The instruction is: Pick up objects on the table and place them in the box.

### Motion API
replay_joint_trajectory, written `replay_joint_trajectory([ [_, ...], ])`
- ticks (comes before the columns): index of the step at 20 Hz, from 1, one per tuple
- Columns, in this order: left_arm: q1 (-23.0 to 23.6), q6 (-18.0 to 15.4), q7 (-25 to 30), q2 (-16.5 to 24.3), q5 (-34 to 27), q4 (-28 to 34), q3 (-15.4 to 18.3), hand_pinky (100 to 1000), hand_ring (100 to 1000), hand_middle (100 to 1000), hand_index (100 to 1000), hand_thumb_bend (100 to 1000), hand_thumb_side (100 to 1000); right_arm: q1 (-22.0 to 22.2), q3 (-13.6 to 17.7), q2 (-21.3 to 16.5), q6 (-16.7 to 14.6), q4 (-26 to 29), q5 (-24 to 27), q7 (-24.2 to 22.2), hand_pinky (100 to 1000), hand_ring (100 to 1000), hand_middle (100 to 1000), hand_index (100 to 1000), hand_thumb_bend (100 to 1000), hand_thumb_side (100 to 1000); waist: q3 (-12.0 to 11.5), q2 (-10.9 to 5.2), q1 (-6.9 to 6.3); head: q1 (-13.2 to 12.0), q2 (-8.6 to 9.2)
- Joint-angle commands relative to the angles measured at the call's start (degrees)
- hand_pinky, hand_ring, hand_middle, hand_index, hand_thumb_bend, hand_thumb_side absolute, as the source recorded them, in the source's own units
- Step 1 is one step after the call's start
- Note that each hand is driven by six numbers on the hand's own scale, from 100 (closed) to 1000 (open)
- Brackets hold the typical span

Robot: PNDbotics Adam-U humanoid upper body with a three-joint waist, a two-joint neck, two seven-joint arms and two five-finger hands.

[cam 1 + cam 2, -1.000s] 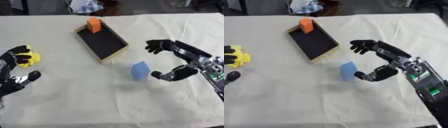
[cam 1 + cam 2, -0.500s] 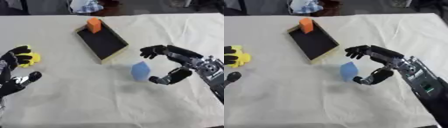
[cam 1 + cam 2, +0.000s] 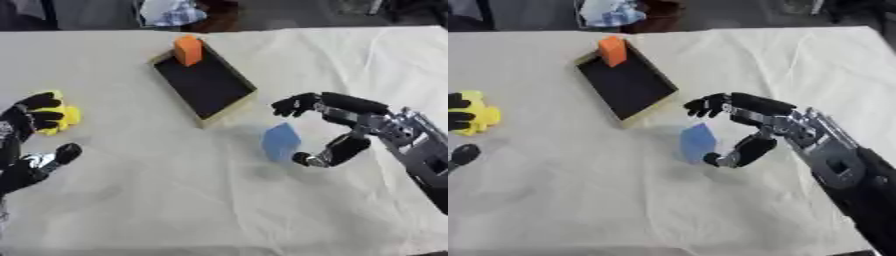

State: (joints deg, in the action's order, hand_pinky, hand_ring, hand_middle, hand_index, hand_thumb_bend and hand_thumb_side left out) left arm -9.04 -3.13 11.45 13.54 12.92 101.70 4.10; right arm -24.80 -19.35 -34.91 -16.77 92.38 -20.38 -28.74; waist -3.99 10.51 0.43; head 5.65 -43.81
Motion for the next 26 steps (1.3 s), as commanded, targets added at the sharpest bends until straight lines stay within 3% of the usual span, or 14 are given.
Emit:
replay_joint_trajectory([
  [1, -0.3, -0.1, 0.1, 1.0, -0.3, 0.6, -0.1, 769, 746, 757, 873, 949, 581, -1.2, 0.3, -0.4, -0.9, -0.4, -2.2, 0.5, 808, 851, 846, 970, 362, 146, -0.2, -0.74, -0.15, 0.1, -0.30],
  [19, -0.5, -0.2, 0.5, 1.0, -0.2, 0.5, -0.2, 770, 747, 758, 874, 939, 586, -3.3, -0.6, 0.9, -4.5, -5.3, -13.0, 1.0, 831, 859, 837, 944, 338, 130, -0.6, -0.63, -0.05, 0.2, -0.30],
  [26, -0.5, -0.2, 0.6, 1.0, -0.2, 0.6, -0.3, 771, 748, 758, 874, 936, 587, -3.3, -0.6, 1.2, -5.5, -6.2, -15.7, 1.4, 832, 858, 824, 881, 329, 122, -0.5, -0.64, -0.14, 0.1, -0.30],
])
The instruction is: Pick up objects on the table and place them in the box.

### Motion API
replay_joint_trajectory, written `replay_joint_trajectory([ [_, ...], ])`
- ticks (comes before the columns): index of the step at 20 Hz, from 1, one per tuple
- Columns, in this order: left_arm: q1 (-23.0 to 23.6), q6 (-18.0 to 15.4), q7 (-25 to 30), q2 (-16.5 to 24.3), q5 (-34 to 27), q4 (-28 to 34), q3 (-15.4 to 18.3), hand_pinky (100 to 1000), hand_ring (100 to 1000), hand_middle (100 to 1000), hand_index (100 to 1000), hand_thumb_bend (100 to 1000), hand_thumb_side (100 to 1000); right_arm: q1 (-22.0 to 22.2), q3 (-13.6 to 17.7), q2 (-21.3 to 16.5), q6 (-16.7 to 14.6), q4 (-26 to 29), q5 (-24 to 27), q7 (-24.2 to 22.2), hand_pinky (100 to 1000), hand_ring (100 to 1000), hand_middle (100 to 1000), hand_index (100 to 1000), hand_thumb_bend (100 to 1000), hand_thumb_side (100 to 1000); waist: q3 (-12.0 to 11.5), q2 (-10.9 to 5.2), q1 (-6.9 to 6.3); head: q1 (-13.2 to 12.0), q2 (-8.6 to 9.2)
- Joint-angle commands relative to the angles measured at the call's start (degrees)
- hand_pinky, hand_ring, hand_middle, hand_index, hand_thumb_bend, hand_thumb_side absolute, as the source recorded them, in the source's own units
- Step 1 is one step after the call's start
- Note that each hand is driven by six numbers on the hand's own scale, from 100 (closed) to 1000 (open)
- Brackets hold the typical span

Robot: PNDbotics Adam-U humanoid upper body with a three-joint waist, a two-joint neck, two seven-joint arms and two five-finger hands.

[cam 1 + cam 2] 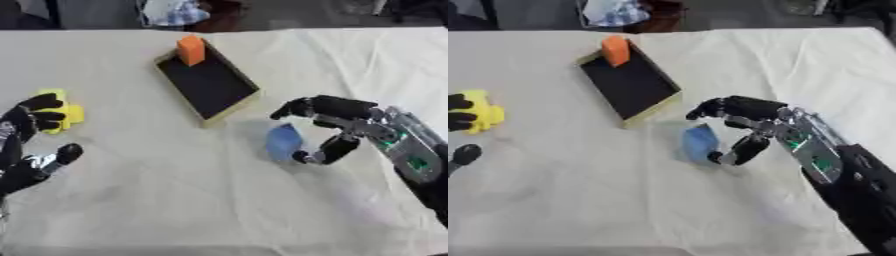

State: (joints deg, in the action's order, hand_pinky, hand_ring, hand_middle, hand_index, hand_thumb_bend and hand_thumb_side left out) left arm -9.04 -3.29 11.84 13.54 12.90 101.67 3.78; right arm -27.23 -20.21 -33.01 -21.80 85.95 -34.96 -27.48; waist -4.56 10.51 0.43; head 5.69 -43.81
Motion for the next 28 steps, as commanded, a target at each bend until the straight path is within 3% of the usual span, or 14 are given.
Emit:
replay_joint_trajectory([
  [1, -0.5, -0.1, 0.2, 1.0, -0.2, 0.6, 0.1, 771, 748, 758, 874, 936, 587, -0.9, 0.2, -0.6, -0.6, 0.1, -1.5, 0.1, 832, 858, 824, 881, 328, 122, 0.0, -0.64, -0.15, 0.1, -0.30],
  [21, -0.4, -0.1, 0.4, 0.9, -0.2, 0.5, -0.1, 771, 749, 759, 875, 929, 589, -2.1, -0.3, 1.5, -1.9, -3.7, -5.0, 0.2, 834, 860, 828, 862, 325, 120, -0.1, -0.68, -0.16, 0.3, -0.30],
  [28, -0.4, -0.1, 0.5, 0.9, -0.2, 0.5, -0.1, 771, 749, 759, 875, 927, 590, -2.5, 0.0, 2.3, -1.7, -6.1, -5.9, 1.2, 828, 850, 815, 814, 314, 106, -0.3, -0.66, -0.01, 0.3, -0.30],
])
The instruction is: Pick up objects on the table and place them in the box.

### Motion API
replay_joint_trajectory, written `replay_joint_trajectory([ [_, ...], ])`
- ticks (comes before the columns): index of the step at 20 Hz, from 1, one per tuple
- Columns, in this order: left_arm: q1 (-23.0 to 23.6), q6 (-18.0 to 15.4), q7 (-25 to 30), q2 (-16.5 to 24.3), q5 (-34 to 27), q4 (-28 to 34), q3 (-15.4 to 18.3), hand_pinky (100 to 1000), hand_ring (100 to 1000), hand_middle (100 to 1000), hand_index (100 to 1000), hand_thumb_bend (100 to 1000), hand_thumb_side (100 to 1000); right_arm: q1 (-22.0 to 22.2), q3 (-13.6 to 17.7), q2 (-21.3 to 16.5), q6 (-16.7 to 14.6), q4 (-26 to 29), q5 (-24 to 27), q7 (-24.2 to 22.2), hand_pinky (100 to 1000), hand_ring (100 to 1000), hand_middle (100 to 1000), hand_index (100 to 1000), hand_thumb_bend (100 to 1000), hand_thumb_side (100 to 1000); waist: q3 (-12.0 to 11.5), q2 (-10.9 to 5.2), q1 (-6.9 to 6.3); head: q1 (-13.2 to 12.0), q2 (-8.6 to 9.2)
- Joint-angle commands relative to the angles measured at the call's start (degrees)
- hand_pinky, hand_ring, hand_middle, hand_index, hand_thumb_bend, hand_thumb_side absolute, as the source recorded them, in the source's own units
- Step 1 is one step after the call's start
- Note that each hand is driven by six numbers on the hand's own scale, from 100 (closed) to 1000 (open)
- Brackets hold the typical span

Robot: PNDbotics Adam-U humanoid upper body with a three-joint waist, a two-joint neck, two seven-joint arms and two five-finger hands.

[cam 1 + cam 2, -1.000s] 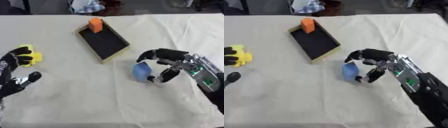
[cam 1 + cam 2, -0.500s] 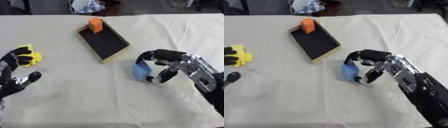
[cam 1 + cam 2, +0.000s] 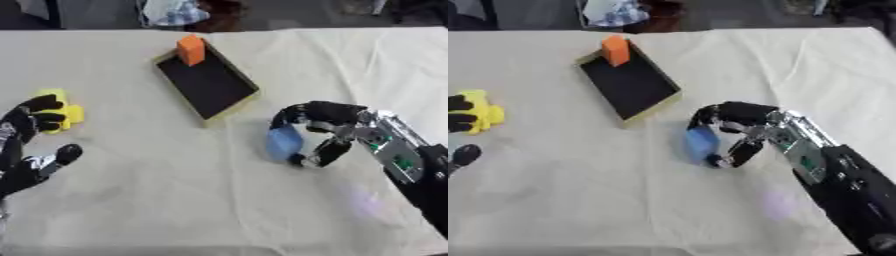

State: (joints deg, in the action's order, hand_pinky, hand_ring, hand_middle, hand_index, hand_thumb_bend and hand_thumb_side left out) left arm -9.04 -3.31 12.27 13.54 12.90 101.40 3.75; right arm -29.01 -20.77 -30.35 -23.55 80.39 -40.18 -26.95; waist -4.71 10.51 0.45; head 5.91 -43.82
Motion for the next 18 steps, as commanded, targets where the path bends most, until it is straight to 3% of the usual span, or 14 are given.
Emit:
replay_joint_trajectory([
  [1, -0.4, -0.1, 0.1, 0.8, -0.2, 0.8, -0.1, 771, 749, 759, 875, 926, 590, -0.8, 0.6, -0.3, 0.1, -0.7, -0.7, 1.1, 823, 842, 806, 801, 310, 100, -0.1, -0.67, -0.01, 0.0, -0.30],
  [4, -0.4, -0.1, 0.1, 0.8, -0.3, 0.8, -0.1, 771, 749, 759, 875, 924, 591, -0.9, 0.8, -0.2, 0.2, -0.9, -0.6, 2.9, 813, 823, 779, 773, 299, 100, -0.1, -0.68, 0.00, 0.0, -0.30],
  [7, -0.4, -0.1, 0.1, 0.8, -0.3, 0.8, -0.1, 771, 749, 758, 875, 923, 591, -1.1, 1.4, -0.2, 0.3, -0.3, -0.2, 5.5, 788, 771, 625, 693, 274, 100, -0.1, -0.67, 0.00, -0.1, -0.30],
  [9, -0.4, -0.1, 0.1, 0.8, -0.3, 0.8, 0.0, 771, 749, 758, 875, 922, 591, -1.2, 1.6, -0.2, 0.4, 0.1, 0.2, 7.5, 779, 753, 598, 644, 263, 100, -0.1, -0.66, -0.01, -0.1, -0.30],
  [14, -0.4, -0.1, 0.1, 0.9, -0.3, 0.8, 0.0, 771, 749, 758, 875, 921, 591, -1.8, 1.6, -0.5, 0.8, 1.5, 0.9, 11.9, 776, 747, 589, 596, 245, 100, -0.1, -0.65, -0.05, -0.2, -0.30],
  [18, -0.4, -0.1, 0.1, 1.0, -0.3, 0.9, 0.0, 771, 749, 758, 875, 920, 592, -3.6, 1.4, -1.3, 1.0, 3.4, 2.2, 12.0, 778, 749, 594, 600, 249, 100, -0.1, -0.72, 0.01, -0.3, -0.30],
])
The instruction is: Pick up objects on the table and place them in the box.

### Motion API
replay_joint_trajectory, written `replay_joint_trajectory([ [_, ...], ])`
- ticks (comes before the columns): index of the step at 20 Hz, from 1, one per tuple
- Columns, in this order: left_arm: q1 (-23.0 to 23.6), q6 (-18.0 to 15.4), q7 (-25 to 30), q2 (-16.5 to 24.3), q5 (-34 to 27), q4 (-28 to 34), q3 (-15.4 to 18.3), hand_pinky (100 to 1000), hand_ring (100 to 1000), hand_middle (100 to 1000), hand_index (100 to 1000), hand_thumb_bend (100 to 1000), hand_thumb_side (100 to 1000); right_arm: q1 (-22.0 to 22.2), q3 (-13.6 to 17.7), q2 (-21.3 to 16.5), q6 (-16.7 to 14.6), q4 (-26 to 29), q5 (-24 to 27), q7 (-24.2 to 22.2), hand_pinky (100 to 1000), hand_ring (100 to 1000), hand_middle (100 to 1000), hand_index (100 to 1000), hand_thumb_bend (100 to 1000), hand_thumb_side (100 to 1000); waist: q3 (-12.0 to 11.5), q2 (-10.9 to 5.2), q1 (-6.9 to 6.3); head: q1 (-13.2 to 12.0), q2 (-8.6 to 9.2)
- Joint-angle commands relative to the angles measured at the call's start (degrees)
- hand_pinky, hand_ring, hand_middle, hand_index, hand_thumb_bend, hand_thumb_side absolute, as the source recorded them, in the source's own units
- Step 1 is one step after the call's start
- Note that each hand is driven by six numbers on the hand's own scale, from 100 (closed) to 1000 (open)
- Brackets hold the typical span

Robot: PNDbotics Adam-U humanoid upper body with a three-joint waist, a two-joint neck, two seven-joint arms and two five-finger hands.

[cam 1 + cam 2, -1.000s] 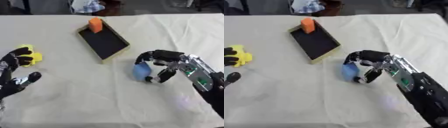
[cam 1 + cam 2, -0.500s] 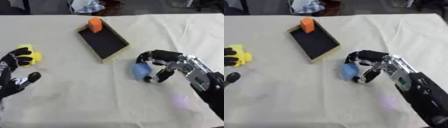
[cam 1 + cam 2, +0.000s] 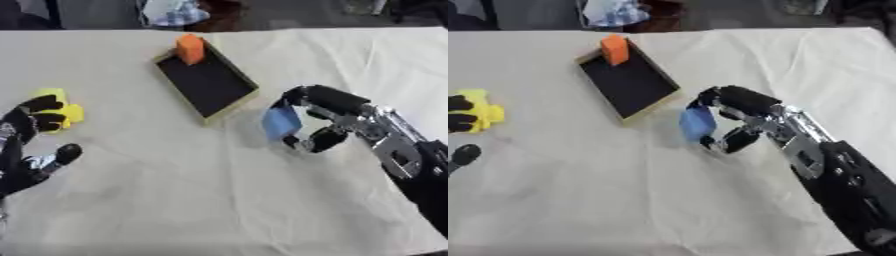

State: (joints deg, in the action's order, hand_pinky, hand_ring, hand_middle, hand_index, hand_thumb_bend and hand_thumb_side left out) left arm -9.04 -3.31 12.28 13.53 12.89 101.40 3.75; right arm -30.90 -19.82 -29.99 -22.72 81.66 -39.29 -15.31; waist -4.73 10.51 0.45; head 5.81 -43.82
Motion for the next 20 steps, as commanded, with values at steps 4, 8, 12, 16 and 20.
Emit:
replay_joint_trajectory([
  [4, -0.5, -0.1, 0.2, 1.0, -0.4, 0.9, -0.1, 771, 749, 757, 875, 918, 592, -5.2, 0.0, -2.6, 0.9, 3.0, 4.2, -1.4, 780, 750, 597, 605, 250, 100, -0.2, -0.80, 0.09, -0.2, -0.30],
  [8, -0.6, -0.2, 0.4, 0.9, -0.4, 0.9, -0.4, 771, 748, 757, 875, 917, 593, -9.5, -0.1, -2.3, 2.1, 0.7, 7.1, -3.1, 777, 747, 595, 609, 253, 100, -0.9, -0.84, 0.06, -0.1, -0.30],
  [12, -0.6, -0.3, 0.7, 0.8, -0.5, 1.0, -0.7, 771, 748, 757, 874, 916, 592, -14.6, 0.3, -0.6, 3.0, -4.1, 7.7, -3.9, 777, 747, 599, 623, 255, 100, -2.0, -0.85, -0.08, 0.6, -0.30],
  [16, -0.8, -0.4, 1.1, 0.5, -0.7, 1.0, -1.1, 771, 748, 756, 874, 925, 592, -19.2, 1.4, 2.2, 3.6, -9.9, 5.2, -3.9, 779, 752, 621, 660, 189, 100, -3.4, -0.91, -0.37, 1.8, -0.30],
  [20, -0.9, -0.5, 1.5, 0.3, -0.8, 1.0, -1.5, 771, 747, 756, 874, 915, 593, -21.9, 3.6, 5.5, 5.4, -15.8, 2.0, -3.0, 772, 753, 632, 695, 277, 100, -4.6, -0.94, -0.60, 2.9, -0.30],
])
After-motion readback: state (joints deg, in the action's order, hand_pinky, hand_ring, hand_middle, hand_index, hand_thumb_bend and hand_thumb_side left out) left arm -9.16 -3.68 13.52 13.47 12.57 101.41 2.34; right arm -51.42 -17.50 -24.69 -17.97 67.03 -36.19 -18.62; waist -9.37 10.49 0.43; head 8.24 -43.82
